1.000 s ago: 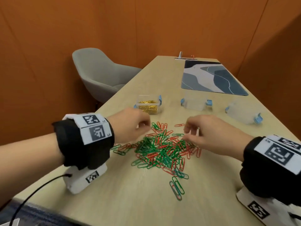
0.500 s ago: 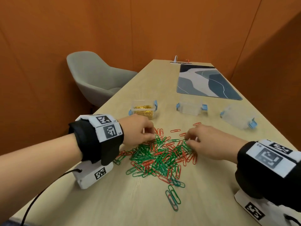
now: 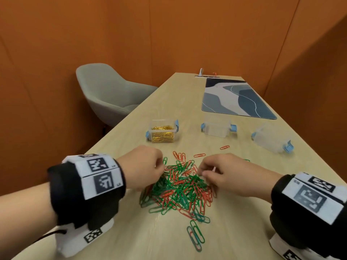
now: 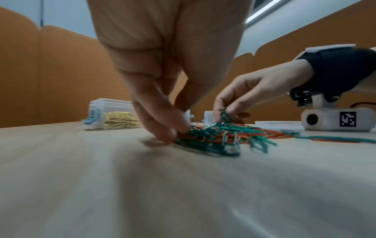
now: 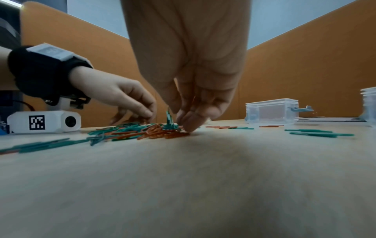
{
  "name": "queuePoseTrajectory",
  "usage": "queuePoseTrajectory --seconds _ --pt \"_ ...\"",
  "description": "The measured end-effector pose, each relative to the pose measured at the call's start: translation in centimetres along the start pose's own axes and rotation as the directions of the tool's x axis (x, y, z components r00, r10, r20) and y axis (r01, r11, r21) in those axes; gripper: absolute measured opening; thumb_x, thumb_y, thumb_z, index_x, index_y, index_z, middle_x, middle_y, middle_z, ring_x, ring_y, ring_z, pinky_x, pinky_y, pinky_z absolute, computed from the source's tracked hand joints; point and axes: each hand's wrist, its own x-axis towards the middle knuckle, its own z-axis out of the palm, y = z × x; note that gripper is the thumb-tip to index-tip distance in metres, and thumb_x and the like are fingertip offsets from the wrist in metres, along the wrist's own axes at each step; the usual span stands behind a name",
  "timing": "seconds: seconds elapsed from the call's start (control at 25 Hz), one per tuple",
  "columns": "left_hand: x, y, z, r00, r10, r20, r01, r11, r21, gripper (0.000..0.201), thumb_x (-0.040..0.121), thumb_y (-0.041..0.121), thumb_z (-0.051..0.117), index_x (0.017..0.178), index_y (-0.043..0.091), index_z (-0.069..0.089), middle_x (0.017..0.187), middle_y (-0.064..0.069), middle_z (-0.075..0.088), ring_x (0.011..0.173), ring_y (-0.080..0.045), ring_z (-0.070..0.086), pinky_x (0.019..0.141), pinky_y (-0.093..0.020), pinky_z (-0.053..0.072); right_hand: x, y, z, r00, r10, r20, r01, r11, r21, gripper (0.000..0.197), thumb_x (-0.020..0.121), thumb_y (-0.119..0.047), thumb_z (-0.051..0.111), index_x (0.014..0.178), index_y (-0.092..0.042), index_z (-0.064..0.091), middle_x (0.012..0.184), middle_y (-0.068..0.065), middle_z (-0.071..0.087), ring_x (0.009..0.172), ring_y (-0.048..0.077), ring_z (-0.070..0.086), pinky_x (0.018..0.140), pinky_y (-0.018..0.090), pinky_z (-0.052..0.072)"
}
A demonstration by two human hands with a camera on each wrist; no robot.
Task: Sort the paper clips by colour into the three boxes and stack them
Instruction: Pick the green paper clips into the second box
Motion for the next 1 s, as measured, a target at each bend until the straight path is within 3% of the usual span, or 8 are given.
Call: queuePoseTrajectory --seconds 0.12,0.24,0.36,0.48,0.6,0.72,0.84,1.0 --pt "2.5 -0.9 -0.4 0.984 0.010 -0.177 -0.003 0.999 0.038 0.021 0.094 0.023 0.040 0.092 0.013 0.058 0.089 -0.005 0.061 0.079 -0.020 0.054 0.070 -0.027 0.040 0.5 1.1 -0.3 0.984 0.104 -0.142 -0.116 0.990 -0.077 0.024 0.094 -0.022 0.043 0.113 -0.019 0.058 0.113 0.000 0.057 0.096 0.013 0.051 0.082 0.022 0.040" --pt "4.9 -2.5 -0.8 0.997 0.053 -0.055 -0.046 0.992 0.119 0.025 0.096 0.026 0.043 0.109 0.014 0.061 0.110 -0.005 0.060 0.094 -0.018 0.052 0.081 -0.023 0.036 1.2 1.8 -0.2 0.973 0.187 -0.132 -0.206 0.967 -0.148 0.038 0.091 -0.041 0.049 0.120 -0.018 0.054 0.116 0.003 0.051 0.101 0.017 0.052 0.088 0.027 0.042" --pt "6.0 -2.0 -0.9 0.977 0.194 0.083 -0.200 0.978 0.065 0.031 0.095 0.036 0.046 0.118 0.023 0.061 0.109 0.003 0.057 0.087 -0.008 0.046 0.077 -0.018 0.032 1.8 1.3 -0.1 0.997 0.079 -0.024 -0.080 0.996 -0.032 0.043 0.081 -0.051 0.060 0.114 -0.023 0.059 0.104 -0.005 0.055 0.084 0.008 0.051 0.079 0.022 0.042" --pt "6.0 -1.5 -0.3 0.946 0.301 0.123 -0.299 0.954 -0.037 0.025 0.093 0.034 0.051 0.113 0.027 0.063 0.104 0.010 0.061 0.083 -0.002 0.050 0.071 -0.012 0.036 2.0 1.0 0.3 0.998 -0.026 0.062 0.021 0.996 0.082 0.025 0.075 -0.041 0.072 0.095 -0.028 0.066 0.084 -0.011 0.061 0.070 0.000 0.053 0.071 0.018 0.044" --pt "6.0 -1.6 -0.2 0.952 0.305 -0.026 -0.306 0.951 -0.050 0.019 0.090 0.027 0.057 0.106 0.022 0.066 0.087 0.011 0.058 0.071 -0.001 0.049 0.062 -0.003 0.033 2.2 1.3 0.2 1.000 -0.013 -0.027 0.016 0.997 0.080 0.006 0.081 -0.029 0.068 0.084 -0.024 0.069 0.076 -0.009 0.065 0.062 -0.002 0.053 0.059 0.008 0.040" --pt "6.9 -1.2 -0.6 0.935 0.353 -0.025 -0.354 0.934 -0.058 0.028 0.087 0.032 0.061 0.115 0.026 0.063 0.096 0.010 0.055 0.082 -0.008 0.057 0.077 -0.016 0.042 3.0 2.0 -0.1 0.984 0.028 -0.176 -0.029 1.000 -0.002 0.013 0.087 -0.023 0.059 0.095 -0.022 0.069 0.086 -0.007 0.064 0.063 -0.005 0.046 0.054 0.003 0.034" --pt "7.3 -0.3 -0.7 0.910 0.400 0.110 -0.388 0.914 -0.119 0.041 0.081 0.041 0.065 0.119 0.030 0.060 0.103 0.013 0.056 0.090 -0.006 0.060 0.083 -0.021 0.045 2.9 1.9 0.1 0.994 0.044 -0.097 -0.038 0.997 0.065 0.024 0.078 -0.041 0.069 0.094 -0.024 0.069 0.086 -0.008 0.065 0.065 -0.002 0.051 0.059 0.009 0.038" --pt "6.6 -0.3 -0.5 0.909 0.390 0.146 -0.356 0.910 -0.211 0.048 0.065 0.046 0.078 0.110 0.034 0.064 0.100 0.018 0.058 0.092 -0.003 0.059 0.073 -0.009 0.043 2.0 0.9 -0.1 0.999 -0.005 0.050 -0.005 0.982 0.187 0.043 0.052 -0.051 0.083 0.086 -0.030 0.069 0.078 -0.012 0.062 0.064 0.000 0.056 0.066 0.019 0.046"
